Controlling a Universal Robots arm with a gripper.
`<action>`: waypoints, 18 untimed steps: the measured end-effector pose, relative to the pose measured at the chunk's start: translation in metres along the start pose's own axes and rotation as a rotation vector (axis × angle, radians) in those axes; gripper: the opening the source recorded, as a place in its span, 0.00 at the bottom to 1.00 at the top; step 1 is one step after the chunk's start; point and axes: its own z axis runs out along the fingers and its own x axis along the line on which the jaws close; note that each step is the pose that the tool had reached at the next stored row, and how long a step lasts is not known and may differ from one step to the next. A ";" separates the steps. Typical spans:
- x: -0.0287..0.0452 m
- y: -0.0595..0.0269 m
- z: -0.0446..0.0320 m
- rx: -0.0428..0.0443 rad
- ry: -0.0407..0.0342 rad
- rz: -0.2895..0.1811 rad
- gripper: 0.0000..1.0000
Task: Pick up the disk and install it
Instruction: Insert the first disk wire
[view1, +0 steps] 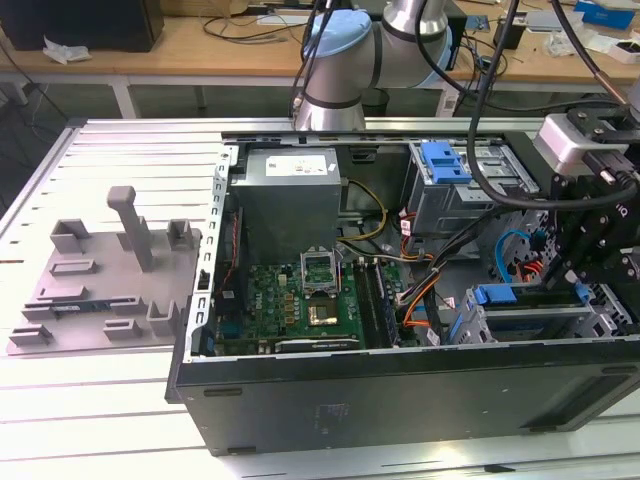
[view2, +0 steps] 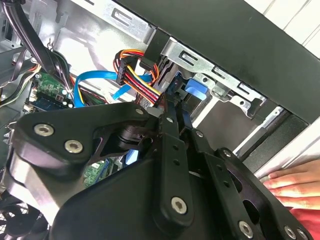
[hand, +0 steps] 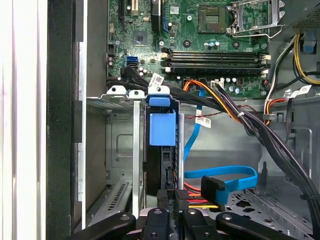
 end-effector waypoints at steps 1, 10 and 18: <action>0.0000 0.0000 0.0001 0.0000 -0.0001 0.000 0.17; 0.0004 -0.0001 -0.0082 0.0000 -0.0002 0.000 0.30; 0.0006 -0.0032 -0.0307 0.0000 -0.0001 0.000 0.30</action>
